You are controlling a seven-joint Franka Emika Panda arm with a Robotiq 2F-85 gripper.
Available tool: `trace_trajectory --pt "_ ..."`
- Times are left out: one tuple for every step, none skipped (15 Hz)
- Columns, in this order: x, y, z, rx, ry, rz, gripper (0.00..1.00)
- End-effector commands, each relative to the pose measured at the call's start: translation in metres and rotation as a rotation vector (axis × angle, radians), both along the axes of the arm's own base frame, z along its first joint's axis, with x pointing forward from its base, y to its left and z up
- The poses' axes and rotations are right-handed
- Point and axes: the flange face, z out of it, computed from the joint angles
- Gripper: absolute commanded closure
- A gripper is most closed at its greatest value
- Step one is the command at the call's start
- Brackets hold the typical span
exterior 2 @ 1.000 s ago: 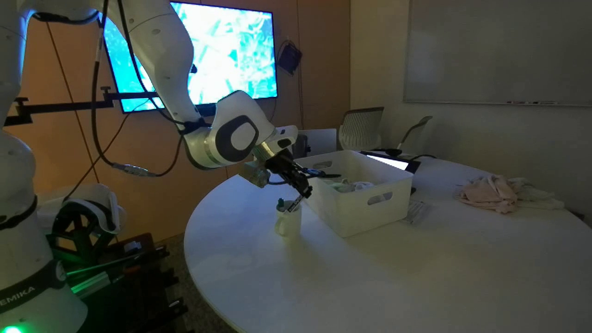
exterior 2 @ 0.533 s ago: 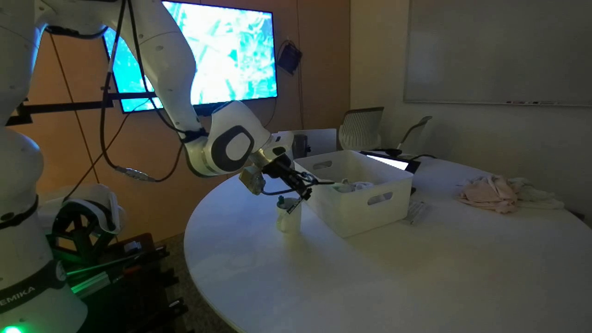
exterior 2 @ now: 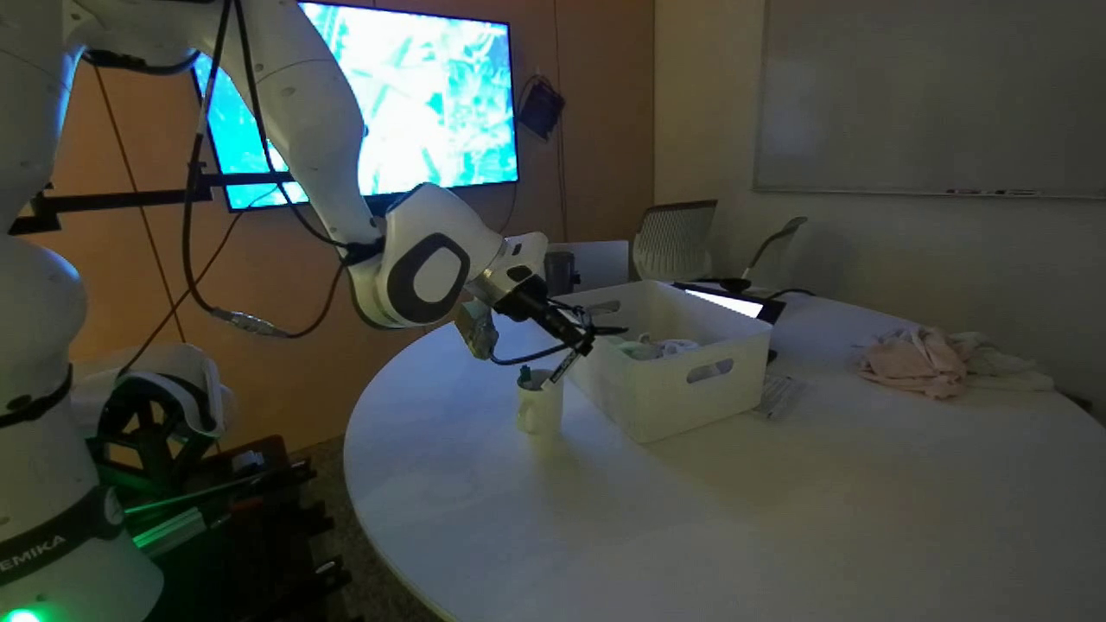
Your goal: Put the cloths in the box and put the markers in the cup
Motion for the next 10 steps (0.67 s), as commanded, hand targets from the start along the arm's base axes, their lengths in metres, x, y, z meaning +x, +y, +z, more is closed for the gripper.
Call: trace_trajectory --pt "-0.006 0.006 0.006 0.019 -0.049 -0.002 0.92" --pt "-0.006 0.008 0.006 0.022 -0.047 0.004 0.92" --pt "-0.006 0.011 0.006 0.026 -0.047 0.008 0.92" --pt "-0.006 0.013 0.005 0.03 -0.046 0.011 0.92" --pt "-0.006 0.016 0.003 0.035 -0.043 0.017 0.92" --pt "-0.007 0.016 0.004 0.031 -0.042 0.015 0.92" --pt "-0.007 0.019 0.002 0.043 -0.042 0.007 0.92" --pt "-0.008 0.024 -0.002 0.055 -0.042 0.005 0.92" --pt "-0.009 0.027 -0.003 0.061 -0.041 0.011 0.92" --pt "-0.009 0.029 -0.005 0.065 -0.043 0.008 0.92"
